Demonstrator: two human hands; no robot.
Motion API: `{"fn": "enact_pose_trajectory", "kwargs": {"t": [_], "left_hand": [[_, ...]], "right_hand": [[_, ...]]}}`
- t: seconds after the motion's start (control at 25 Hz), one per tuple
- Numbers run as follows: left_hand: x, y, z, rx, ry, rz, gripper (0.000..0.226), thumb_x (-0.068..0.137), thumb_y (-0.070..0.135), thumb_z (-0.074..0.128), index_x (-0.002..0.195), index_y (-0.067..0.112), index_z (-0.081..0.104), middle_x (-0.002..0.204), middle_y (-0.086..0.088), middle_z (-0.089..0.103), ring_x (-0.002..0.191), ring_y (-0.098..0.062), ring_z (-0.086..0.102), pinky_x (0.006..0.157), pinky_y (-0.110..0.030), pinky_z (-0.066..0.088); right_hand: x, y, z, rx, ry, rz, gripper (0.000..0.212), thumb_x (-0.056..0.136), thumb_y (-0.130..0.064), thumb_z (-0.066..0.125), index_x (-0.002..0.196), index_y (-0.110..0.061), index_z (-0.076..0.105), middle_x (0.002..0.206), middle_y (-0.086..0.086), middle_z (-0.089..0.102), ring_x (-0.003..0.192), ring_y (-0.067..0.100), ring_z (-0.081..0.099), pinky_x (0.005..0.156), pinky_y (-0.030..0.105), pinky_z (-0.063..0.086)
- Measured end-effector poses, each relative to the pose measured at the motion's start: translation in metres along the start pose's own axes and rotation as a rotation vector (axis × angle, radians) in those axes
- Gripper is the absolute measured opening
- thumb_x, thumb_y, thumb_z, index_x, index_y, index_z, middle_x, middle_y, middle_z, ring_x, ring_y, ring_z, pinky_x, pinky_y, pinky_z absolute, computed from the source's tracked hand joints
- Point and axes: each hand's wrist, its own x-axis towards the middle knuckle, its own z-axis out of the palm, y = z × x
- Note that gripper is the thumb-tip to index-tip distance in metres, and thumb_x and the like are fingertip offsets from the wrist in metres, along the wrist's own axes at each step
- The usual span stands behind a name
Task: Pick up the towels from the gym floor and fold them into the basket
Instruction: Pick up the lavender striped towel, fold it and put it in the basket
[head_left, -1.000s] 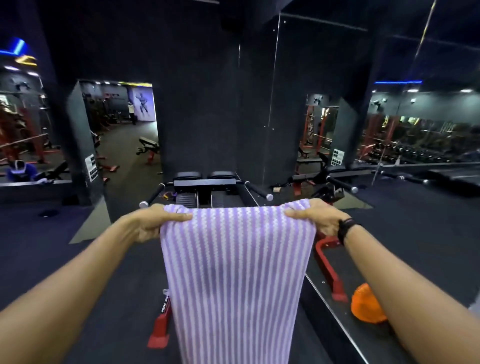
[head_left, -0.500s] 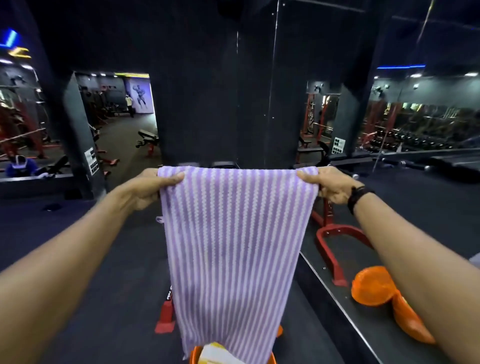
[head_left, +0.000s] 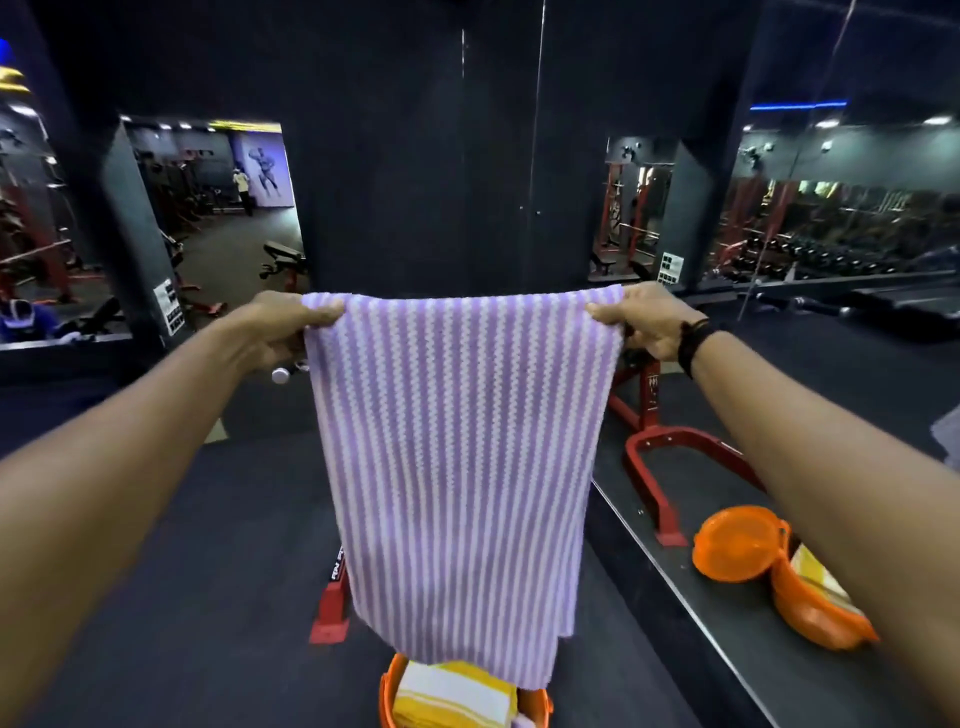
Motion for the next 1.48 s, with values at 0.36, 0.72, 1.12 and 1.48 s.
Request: {"fn": "enact_pose_trajectory", "kwargs": {"t": [0.36,0.72,1.12,1.48], "left_hand": [[0.011,0.007,-0.002,0.083,0.155,0.256,0.015,0.076,0.016,0.079,0.08,0.01,0.065,0.086,-0.009,0.067,0.066,-0.011,0.062,0.062,-0.025,0.048],[0.001,-0.003,-0.015,0.35,-0.097,0.15,0.021,0.076,0.006,0.077,0.094,0.001,0.066,0.065,-0.006,0.064,0.047,-0.014,0.054,0.041,-0.018,0.042],[-0.002,-0.003,-0.006,0.033,0.013,0.211,0.041,0.071,-0.009,0.075,0.096,0.016,0.054,0.08,-0.009,0.064,0.054,-0.011,0.064,0.045,-0.023,0.051],[-0.001,-0.023,-0.009,0.238,0.315,0.294,0.025,0.062,0.009,0.088,0.078,0.019,0.071,0.084,-0.015,0.071,0.068,-0.021,0.057,0.063,-0.04,0.05]], "right_hand": [[0.008,-0.011,0.001,0.104,-0.121,-0.149,0.013,0.083,-0.008,0.07,0.092,0.001,0.065,0.075,0.001,0.074,0.069,0.012,0.069,0.067,0.027,0.056],[0.0,0.008,0.008,0.225,-0.115,-0.075,0.019,0.082,0.003,0.066,0.1,-0.004,0.067,0.074,0.0,0.074,0.064,0.01,0.07,0.056,0.024,0.056],[-0.003,0.006,0.002,0.366,0.035,-0.093,0.059,0.07,0.009,0.074,0.119,-0.009,0.047,0.09,0.006,0.064,0.073,0.014,0.066,0.055,0.022,0.055],[-0.006,0.025,0.0,-0.266,0.203,-0.333,0.026,0.059,-0.016,0.09,0.078,-0.018,0.071,0.081,0.009,0.074,0.072,0.015,0.066,0.071,0.031,0.056]]}}
